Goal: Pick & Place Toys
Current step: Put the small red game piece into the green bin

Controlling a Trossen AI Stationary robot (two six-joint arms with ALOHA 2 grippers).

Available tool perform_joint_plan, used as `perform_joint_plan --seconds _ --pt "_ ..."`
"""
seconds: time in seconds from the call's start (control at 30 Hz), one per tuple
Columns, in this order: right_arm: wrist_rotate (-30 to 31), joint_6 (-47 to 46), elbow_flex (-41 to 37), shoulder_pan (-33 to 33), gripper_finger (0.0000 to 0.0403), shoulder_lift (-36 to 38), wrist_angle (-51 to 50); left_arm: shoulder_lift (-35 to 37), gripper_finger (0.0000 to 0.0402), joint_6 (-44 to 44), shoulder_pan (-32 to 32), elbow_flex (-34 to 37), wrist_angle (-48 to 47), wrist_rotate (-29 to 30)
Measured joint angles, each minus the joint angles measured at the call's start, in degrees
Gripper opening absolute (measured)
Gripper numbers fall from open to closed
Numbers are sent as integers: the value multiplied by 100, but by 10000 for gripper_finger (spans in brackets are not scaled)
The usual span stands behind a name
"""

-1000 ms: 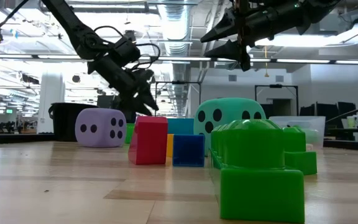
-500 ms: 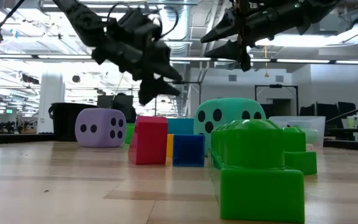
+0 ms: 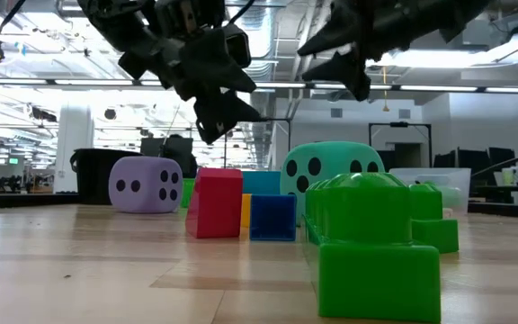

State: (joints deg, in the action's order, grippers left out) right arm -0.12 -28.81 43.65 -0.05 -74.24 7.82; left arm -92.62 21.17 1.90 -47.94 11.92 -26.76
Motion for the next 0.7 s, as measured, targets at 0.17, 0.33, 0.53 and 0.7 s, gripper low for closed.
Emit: perform_joint_plan --seconds 0.17,0.33,0.53,0.7 --pt "539 -16 481 745 155 -2 -503 75 166 -679 -1 3 -338 -196" --pt "1449 -315 1223 1449 119 -2 -1684 83 177 -1862 -72 7 -726 -558" --pt "1974 -1423 1737 1984 103 0 -2231 83 210 -2803 -297 4 -1063 -689" --pt "2451 -2150 1767 2266 112 0 -2276 83 249 -3293 -485 4 -1099 -702"
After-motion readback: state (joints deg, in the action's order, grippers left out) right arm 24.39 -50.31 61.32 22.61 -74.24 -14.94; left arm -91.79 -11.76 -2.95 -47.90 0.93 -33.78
